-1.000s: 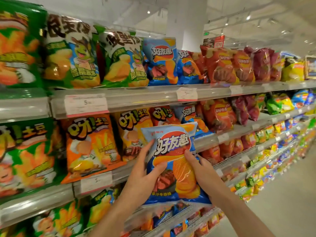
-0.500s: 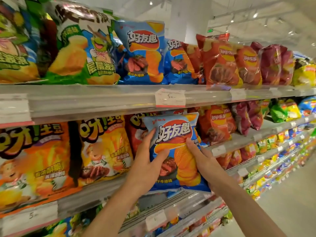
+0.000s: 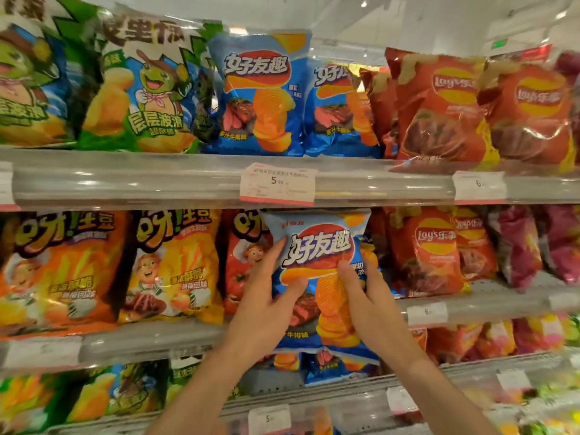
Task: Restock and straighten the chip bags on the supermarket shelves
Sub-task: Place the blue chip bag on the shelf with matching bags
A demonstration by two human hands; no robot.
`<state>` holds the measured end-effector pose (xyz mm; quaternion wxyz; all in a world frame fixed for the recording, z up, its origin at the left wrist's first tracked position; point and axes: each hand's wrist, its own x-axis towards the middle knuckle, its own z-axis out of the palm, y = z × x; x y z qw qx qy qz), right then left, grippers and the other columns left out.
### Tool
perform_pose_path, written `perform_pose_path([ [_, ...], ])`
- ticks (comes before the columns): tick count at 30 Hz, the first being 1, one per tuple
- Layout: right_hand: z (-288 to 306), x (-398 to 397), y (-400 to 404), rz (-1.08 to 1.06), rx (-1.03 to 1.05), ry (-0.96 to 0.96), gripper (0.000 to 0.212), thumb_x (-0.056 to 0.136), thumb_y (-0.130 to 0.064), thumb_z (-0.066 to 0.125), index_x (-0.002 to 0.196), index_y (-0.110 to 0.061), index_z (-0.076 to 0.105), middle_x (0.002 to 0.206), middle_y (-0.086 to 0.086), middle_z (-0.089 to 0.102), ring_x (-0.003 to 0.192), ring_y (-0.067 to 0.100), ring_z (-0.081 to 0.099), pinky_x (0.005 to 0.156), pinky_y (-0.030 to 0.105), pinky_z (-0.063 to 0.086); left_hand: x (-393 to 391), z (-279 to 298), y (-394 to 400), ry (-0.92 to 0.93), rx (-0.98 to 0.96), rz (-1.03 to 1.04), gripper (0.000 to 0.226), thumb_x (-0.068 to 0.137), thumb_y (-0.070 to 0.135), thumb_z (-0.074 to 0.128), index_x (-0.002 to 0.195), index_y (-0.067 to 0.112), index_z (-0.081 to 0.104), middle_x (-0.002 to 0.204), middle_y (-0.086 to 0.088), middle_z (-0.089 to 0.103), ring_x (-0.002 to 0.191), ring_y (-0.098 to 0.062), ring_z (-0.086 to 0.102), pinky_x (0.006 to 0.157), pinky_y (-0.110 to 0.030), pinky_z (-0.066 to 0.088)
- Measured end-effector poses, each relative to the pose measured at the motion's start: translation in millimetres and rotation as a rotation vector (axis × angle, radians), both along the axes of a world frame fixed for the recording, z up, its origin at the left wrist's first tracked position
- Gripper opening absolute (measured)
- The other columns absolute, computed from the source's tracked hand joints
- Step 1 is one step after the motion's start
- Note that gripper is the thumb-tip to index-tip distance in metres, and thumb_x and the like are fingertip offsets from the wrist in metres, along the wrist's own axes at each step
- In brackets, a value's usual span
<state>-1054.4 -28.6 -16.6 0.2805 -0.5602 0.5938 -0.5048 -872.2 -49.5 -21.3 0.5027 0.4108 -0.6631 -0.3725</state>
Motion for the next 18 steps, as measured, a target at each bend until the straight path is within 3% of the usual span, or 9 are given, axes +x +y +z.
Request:
perform_pose_path([
  [1, 1, -5, -2, 0.012, 0.018, -0.005, 0.084, 0.086, -0.075, 0.038, 0.156, -0.031, 0.024, 0.052, -0.014, 0.058, 0.051, -0.005, 0.058, 0.049, 0.008, 0.041, -3, 1, 2, -0.029, -0.019, 0.03, 0.057, 0.093, 0.05, 0.061, 0.127, 0.082, 0.027, 0.147, 0.034, 0.041, 0.134, 0.003, 0.046, 0.11, -0.036, 0.046],
  [3, 3, -13, -6, 0.031, 0.058, -0.024, 0.086, 0.086, -0.075, 0.039, 0.158, -0.03, 0.023, 0.061, -0.001, 0.062, 0.054, 0.003, 0.063, 0.047, 0.01, 0.044, -4, 1, 7, -0.125, -0.083, 0.114, 0.055, 0.088, 0.066, 0.05, 0.139, 0.071, 0.028, 0.15, 0.029, 0.038, 0.139, 0.005, 0.039, 0.114, -0.032, 0.038],
  [6, 4, -24, -11, 0.028, 0.08, -0.045, 0.085, 0.086, -0.075, 0.041, 0.158, -0.032, 0.023, 0.071, 0.01, 0.068, 0.051, 0.002, 0.061, 0.045, 0.015, 0.046, 2, 0, 6, -0.301, -0.182, 0.369, 0.06, 0.097, 0.056, 0.042, 0.153, 0.033, 0.037, 0.155, 0.003, 0.04, 0.142, -0.014, 0.036, 0.116, -0.03, 0.029],
  [9, 6, -34, -16, 0.015, 0.072, -0.081, 0.085, 0.086, -0.073, 0.043, 0.157, -0.028, 0.029, 0.109, 0.022, 0.069, 0.091, 0.005, 0.064, 0.076, 0.038, 0.056, 3, 1, -3, -0.534, -0.182, 0.554, 0.059, 0.1, 0.039, 0.054, 0.153, 0.018, 0.037, 0.158, -0.016, 0.031, 0.143, -0.033, 0.03, 0.116, -0.041, 0.029],
  [10, 8, -37, -18, 0.013, 0.078, -0.1, 0.087, 0.084, -0.074, 0.043, 0.155, -0.026, 0.032, 0.108, 0.021, 0.07, 0.089, 0.016, 0.069, 0.079, 0.044, 0.056, 2, 2, -7, -0.593, -0.146, 0.575, 0.065, 0.099, 0.042, 0.055, 0.155, 0.017, 0.033, 0.161, -0.018, 0.025, 0.146, -0.034, 0.026, 0.117, -0.044, 0.027],
  [11, 9, -40, -20, 0.009, 0.08, -0.116, 0.087, 0.082, -0.074, 0.043, 0.154, -0.025, 0.035, 0.102, 0.017, 0.073, 0.087, 0.02, 0.071, 0.077, 0.044, 0.058, 1, 1, -11, -0.637, -0.118, 0.59, 0.071, 0.098, 0.047, 0.054, 0.157, 0.019, 0.028, 0.163, -0.019, 0.019, 0.148, -0.035, 0.022, 0.119, -0.045, 0.024],
  [14, 8, -49, -25, 0.001, 0.069, -0.109, 0.079, 0.09, -0.069, 0.044, 0.155, -0.026, 0.034, 0.093, -0.007, 0.07, 0.077, 0.0, 0.061, 0.07, 0.028, 0.047, -4, 0, -26, -0.746, -0.108, 0.632, 0.082, 0.093, 0.066, 0.046, 0.159, 0.027, 0.016, 0.166, -0.02, 0.008, 0.152, -0.037, 0.015, 0.12, -0.048, 0.023],
  [16, 8, -54, -28, -0.001, 0.067, -0.122, 0.075, 0.093, -0.066, 0.045, 0.155, -0.026, 0.032, 0.093, -0.023, 0.058, 0.078, -0.007, 0.05, 0.074, 0.029, 0.042, -8, 0, -35, -0.81, -0.101, 0.666, 0.087, 0.089, 0.075, 0.041, 0.159, 0.032, 0.012, 0.166, -0.02, 0.005, 0.151, -0.038, 0.015, 0.119, -0.049, 0.025],
  [18, 8, -59, -30, -0.016, 0.059, -0.128, 0.073, 0.094, -0.064, 0.045, 0.154, -0.025, 0.034, 0.092, -0.028, 0.05, 0.078, -0.008, 0.046, 0.072, 0.028, 0.041, -11, -2, -42, -0.852, -0.095, 0.683, 0.091, 0.086, 0.081, 0.038, 0.159, 0.036, 0.01, 0.167, -0.02, 0.003, 0.151, -0.039, 0.016, 0.118, -0.049, 0.026],
])
